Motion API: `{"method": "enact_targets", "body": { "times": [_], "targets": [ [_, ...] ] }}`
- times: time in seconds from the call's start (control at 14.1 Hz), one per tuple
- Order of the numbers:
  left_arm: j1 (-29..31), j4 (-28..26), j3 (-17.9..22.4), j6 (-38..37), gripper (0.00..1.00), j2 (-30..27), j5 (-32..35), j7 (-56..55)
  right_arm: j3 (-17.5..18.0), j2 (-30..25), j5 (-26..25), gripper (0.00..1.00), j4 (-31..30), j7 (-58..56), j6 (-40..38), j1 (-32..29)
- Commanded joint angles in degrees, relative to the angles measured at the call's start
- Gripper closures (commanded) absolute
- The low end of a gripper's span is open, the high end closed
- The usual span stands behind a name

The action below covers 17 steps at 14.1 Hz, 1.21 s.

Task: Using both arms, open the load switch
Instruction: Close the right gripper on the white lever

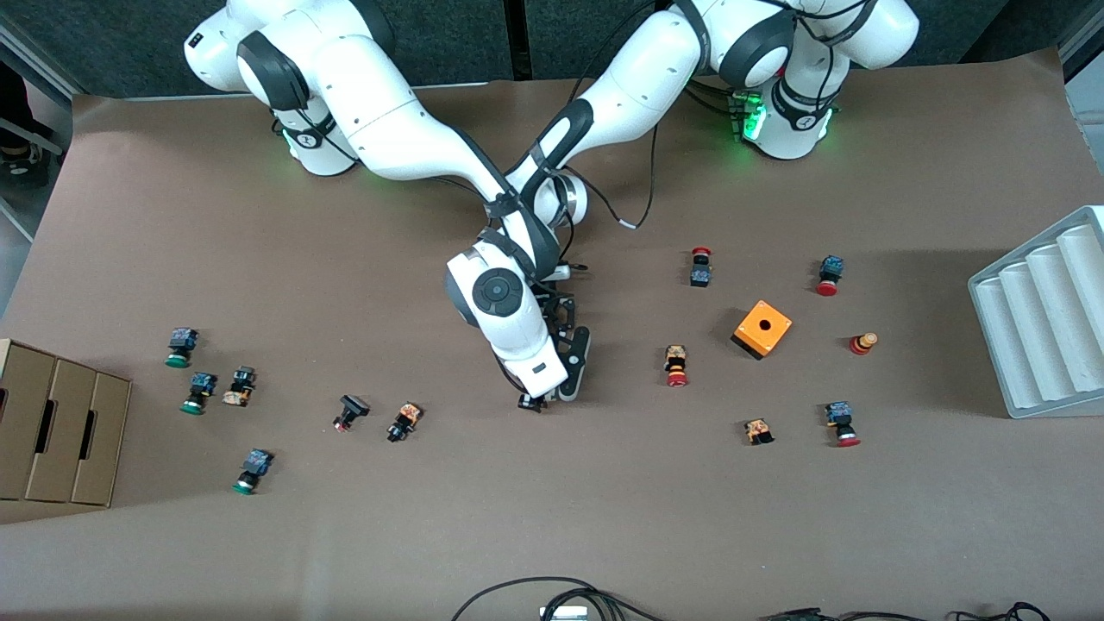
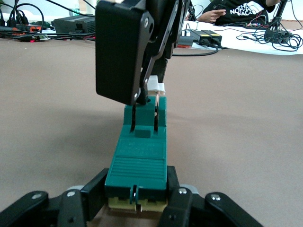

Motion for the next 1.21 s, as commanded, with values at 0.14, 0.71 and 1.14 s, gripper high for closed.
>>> {"method": "enact_targets", "body": {
  "times": [0.14, 0.71, 1.14],
  "targets": [
    [0.1, 1.1, 0.3, 2.0, 0.72, 1.7, 0.4, -0.8, 0.5, -0.6, 2.4, 0.42, -0.4, 0.6, -0.7, 1.5],
    [0.1, 1.1, 0.3, 2.0, 0.72, 1.8, 0.4, -0.8, 0.6, -1.5, 2.4, 0.42, -0.6, 0.6, -2.4, 1.5],
    [0.1, 1.1, 0.3, 2.0, 0.72, 1.7, 0.4, -0.8, 0.6, -2.2, 2.4, 0.42, -0.6, 0.6, -3.9, 1.3]
  ]
}}
